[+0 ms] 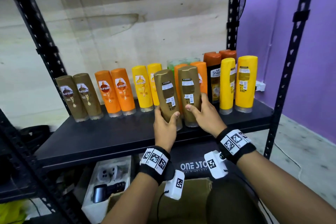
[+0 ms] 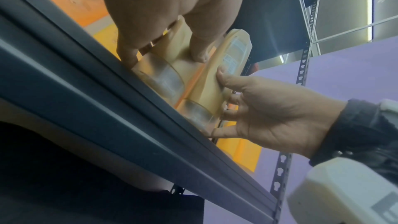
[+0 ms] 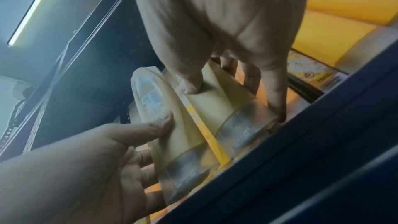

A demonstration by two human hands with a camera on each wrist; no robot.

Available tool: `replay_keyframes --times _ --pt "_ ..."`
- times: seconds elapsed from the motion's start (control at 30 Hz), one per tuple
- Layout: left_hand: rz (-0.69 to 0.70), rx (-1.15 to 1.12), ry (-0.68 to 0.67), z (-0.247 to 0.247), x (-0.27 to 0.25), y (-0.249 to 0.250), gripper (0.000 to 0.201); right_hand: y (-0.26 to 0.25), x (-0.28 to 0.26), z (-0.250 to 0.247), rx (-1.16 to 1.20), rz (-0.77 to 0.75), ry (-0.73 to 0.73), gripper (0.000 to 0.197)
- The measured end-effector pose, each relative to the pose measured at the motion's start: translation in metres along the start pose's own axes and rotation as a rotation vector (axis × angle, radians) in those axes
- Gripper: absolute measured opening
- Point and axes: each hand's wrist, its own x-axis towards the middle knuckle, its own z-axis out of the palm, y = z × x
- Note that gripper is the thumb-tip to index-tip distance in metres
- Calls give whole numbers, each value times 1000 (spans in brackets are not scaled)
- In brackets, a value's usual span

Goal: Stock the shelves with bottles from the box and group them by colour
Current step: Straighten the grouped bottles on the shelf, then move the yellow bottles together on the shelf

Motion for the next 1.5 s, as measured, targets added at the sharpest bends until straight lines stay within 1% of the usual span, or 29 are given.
replay_keyframes --times 0.27,0.5,0.63,0.7,0.83,1.0,1.13,1.23,1.33,1.43,1.5 --pt "-34 -37 -27 31 -4 3 51 16 -5 -25 0 17 43 52" --pt "-18 7 -40 44 -6 0 53 20 -4 -27 -23 7 71 52" --pt "12 92 -35 49 -3 2 55 25 0 -22 -58 31 162 58" --pt "16 119 -45 52 -2 3 57 28 3 -20 -65 40 185 62" --pt "18 146 -83 57 -1 7 59 29 11 -18 -21 42 149 67" --pt "-16 164 -84 63 -2 8 67 32 17 -15 5 91 118 69" --pt "-11 175 -71 61 -3 10 68 33 16 -16 8 76 113 69" --pt "12 112 -13 57 -12 10 62 33 12 -19 -14 48 121 74" --pt "69 75 65 53 -19 12 48 33 5 -28 -87 36 121 73" --pt "200 169 126 50 -22 17 35 31 -3 -40 -148 34 105 63" --pt "280 235 99 51 -23 24 24 28 -5 -51 -223 19 100 50"
